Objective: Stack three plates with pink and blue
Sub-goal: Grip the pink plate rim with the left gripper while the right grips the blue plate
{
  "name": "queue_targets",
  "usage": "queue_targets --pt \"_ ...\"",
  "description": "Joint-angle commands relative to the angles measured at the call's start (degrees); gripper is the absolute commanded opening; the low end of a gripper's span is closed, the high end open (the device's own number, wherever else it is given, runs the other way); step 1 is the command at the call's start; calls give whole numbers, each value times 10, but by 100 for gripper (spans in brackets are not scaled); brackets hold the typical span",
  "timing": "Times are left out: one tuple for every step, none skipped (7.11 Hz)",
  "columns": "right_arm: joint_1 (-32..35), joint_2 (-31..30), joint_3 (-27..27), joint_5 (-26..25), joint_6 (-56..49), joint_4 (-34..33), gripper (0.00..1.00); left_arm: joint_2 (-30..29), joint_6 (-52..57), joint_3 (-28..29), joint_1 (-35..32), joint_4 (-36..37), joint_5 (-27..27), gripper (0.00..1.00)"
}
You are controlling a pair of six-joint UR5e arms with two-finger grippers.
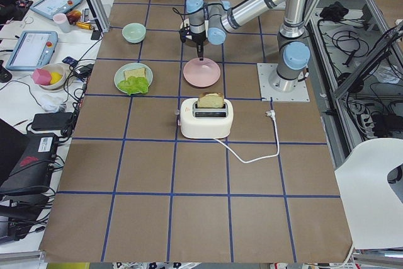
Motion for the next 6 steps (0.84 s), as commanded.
queue_targets --pt "0 14 -5 -1 4 -15 58 -9 -12 0 0 2 -1 53" --pt "0 10 -11 -3 9 -12 31 -16 -11 1 0 3 -1 52" --pt "0 10 -12 -4 9 -9 7 -19 -7 1 0 17 -1 48" --pt "0 11 -10 -3 9 -3 0 -22 -7 1 0 24 -1 44" --pt "-1 10 -12 -1 24 18 0 -23 -7 1 0 25 0 41" --pt "-2 9 -16 -1 25 21 0 -27 -6 1 0 25 -1 34"
